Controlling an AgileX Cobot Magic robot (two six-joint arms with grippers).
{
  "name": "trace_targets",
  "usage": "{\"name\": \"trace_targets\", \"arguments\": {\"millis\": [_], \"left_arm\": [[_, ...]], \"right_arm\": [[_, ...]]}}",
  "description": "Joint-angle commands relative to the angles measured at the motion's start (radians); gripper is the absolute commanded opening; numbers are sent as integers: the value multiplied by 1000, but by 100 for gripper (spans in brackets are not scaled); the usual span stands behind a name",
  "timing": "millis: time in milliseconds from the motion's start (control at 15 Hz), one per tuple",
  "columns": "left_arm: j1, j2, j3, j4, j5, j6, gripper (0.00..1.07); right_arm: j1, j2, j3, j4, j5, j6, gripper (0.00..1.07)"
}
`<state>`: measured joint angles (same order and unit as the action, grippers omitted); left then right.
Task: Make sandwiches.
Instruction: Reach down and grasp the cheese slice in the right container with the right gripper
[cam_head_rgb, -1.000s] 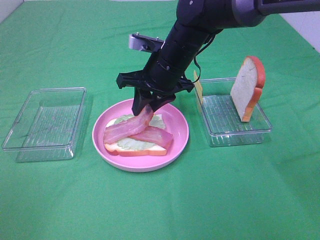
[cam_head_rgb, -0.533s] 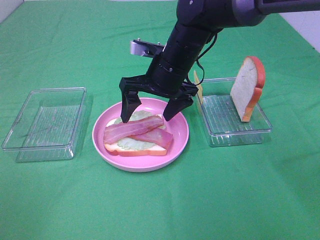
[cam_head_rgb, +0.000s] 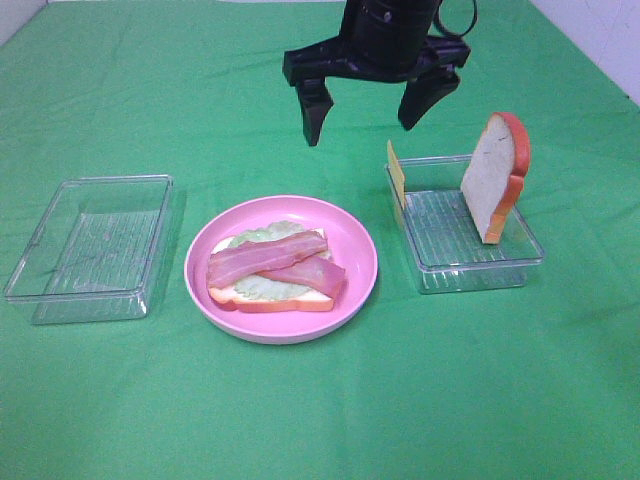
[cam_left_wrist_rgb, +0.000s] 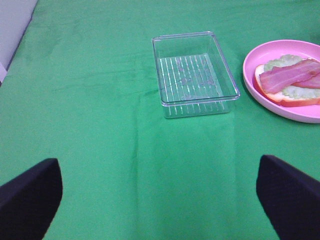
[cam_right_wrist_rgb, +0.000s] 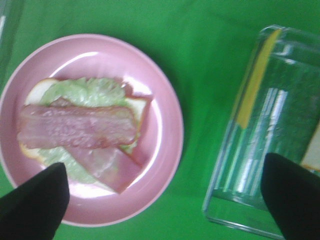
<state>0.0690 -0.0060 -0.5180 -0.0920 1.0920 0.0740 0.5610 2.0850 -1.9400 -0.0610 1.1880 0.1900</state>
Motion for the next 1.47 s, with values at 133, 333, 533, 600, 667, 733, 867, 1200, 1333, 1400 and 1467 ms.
{"name": "trace_targets", "arguments": {"millis": [133,333,533,600,667,733,867,1200,1333,1400,1467], "left_arm": [[-5,-15,2,-11,-14,-8,101],[-5,-15,2,-11,-14,-8,101],[-5,-15,2,-11,-14,-8,101],[-5,-15,2,-11,-14,-8,101],[-5,-15,2,-11,-14,-8,101],[-5,-15,2,-11,-14,-8,101],[-5,-15,2,-11,-14,-8,101],[-5,-15,2,-11,-14,-8,101],[-5,-15,2,-11,-14,-8,101],[-5,-15,2,-11,-14,-8,101],[-5,-15,2,-11,-14,-8,101]], "right_arm": [[-34,70,-110,-52,43,42,99],[-105,123,-160,35,45,42,99],[-153,170,-168,66,41,45,99],[-155,184,-168,67,37,51,99],[-155,191,-168,61,36,53,99],[-155,204,-168,61,27,54,99],[-155,249,-170,71,6,65,99],[-164,290,-170,61,-28,83,99],[-177,303,-170,74,-35,92,98],[-187,306,-170,81,-35,93,98],[-187,310,-170,90,-35,93,98]]}}
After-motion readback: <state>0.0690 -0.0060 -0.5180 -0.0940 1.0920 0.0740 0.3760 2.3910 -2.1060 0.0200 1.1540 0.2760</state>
